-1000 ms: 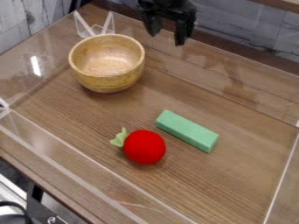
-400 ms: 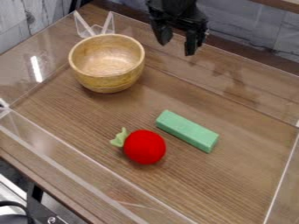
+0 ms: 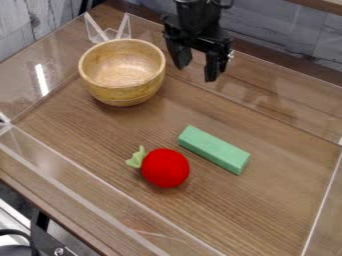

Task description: Move the red fruit to the right side of the table

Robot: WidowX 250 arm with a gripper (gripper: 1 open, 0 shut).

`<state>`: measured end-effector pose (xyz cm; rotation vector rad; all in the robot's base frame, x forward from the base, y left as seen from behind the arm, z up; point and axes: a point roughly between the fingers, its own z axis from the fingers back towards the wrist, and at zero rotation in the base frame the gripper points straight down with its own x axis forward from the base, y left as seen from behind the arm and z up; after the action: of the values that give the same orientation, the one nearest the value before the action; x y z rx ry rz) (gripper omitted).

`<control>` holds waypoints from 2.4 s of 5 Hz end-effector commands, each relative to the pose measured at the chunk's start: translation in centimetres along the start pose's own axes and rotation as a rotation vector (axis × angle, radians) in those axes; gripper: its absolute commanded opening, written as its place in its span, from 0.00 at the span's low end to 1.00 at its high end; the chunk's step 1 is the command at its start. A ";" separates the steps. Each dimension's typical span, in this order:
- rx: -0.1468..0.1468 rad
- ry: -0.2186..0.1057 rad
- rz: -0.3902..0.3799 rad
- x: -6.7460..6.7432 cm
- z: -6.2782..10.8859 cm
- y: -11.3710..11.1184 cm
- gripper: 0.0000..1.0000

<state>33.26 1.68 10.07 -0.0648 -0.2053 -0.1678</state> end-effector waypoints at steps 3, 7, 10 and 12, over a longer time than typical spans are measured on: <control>-0.022 0.004 -0.001 -2.7 1.9 -0.9 1.00; -0.028 0.084 0.115 -6.9 0.6 -3.7 1.00; 0.009 0.095 0.159 -9.9 -2.8 -2.1 1.00; 0.039 0.096 0.186 -11.0 -5.2 -1.0 1.00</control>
<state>23.50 1.42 2.50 -0.0479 -0.0942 0.0096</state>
